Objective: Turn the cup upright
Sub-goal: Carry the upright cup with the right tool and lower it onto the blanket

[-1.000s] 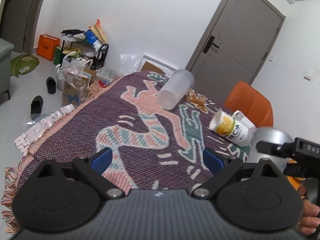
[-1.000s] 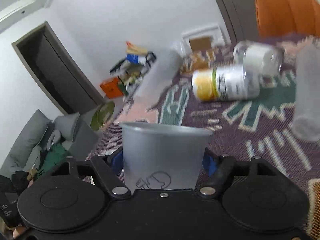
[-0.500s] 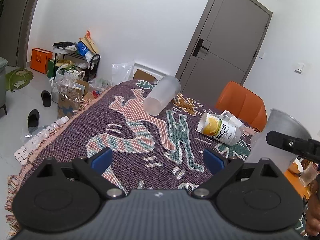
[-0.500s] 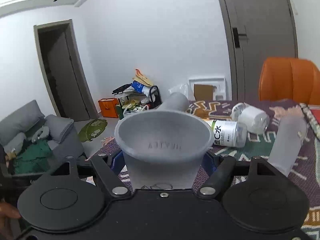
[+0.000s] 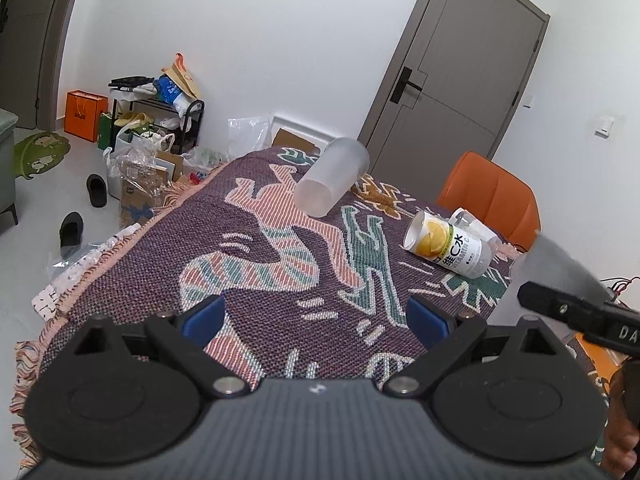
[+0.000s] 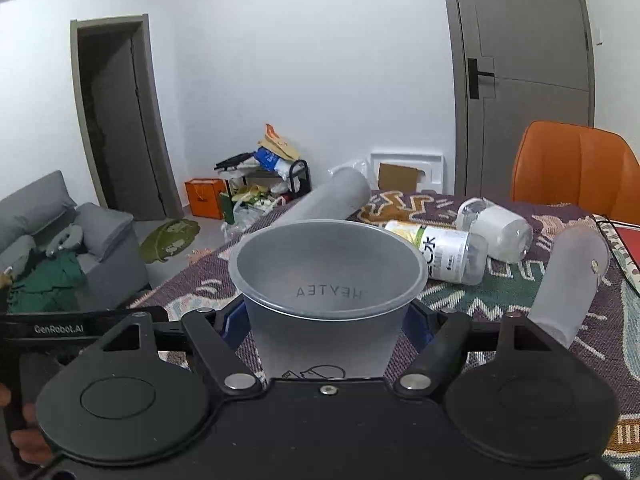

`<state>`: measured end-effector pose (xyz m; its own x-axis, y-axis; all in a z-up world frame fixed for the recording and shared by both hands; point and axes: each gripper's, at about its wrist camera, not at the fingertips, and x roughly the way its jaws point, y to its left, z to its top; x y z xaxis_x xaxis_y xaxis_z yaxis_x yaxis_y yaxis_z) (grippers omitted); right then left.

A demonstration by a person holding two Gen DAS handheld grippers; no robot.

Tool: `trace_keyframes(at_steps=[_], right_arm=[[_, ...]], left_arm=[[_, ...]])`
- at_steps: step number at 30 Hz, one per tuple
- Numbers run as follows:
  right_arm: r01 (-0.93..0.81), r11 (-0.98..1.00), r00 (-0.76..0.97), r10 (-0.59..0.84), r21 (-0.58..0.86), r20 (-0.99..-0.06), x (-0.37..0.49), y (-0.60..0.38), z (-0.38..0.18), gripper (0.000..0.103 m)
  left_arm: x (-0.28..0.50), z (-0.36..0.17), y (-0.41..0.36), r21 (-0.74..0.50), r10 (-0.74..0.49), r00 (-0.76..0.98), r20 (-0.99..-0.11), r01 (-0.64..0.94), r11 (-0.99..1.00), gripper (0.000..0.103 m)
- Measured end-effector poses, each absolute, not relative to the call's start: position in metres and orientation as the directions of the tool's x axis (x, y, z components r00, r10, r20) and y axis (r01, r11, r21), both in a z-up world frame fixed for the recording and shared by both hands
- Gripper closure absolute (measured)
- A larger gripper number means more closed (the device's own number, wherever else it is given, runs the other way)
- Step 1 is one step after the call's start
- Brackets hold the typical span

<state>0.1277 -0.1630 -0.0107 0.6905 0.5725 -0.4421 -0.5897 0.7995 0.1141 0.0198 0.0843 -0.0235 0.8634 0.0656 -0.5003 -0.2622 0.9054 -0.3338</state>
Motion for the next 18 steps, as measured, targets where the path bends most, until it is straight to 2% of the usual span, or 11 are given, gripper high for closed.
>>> trace_keyframes(at_steps=[1,6,9,18], right_arm=[[-0.592,0.798,0.685,0.572,0.113,-0.451,0.127,-0.161,-0.013,0.029],[-0.598,0.795,0.682,0.571,0.102,-0.457,0.121,-0.161,-0.016,0.004],[-0.610,0.785,0.673,0.584,0.105,-0.454,0.116,-0.163,-0.012,0.000],[-0.631,0.763,0.625,0.608,0.142,-0.490,0.108,-0.181,-0.010,0.000]], left_arm=[[0.020,-0.025,0.085,-0.332,0.065,0.862,-0.503,-0.262,0.906,0.007],[0.020,-0.023,0.081,-0.309,0.054,0.862,-0.503,-0.238,0.921,0.007],[0.018,-0.019,0.079,-0.300,0.054,0.866,-0.497,-0.230,0.926,0.007],[0.014,-0.004,0.061,-0.248,0.039,0.871,-0.489,-0.182,0.951,0.007]])
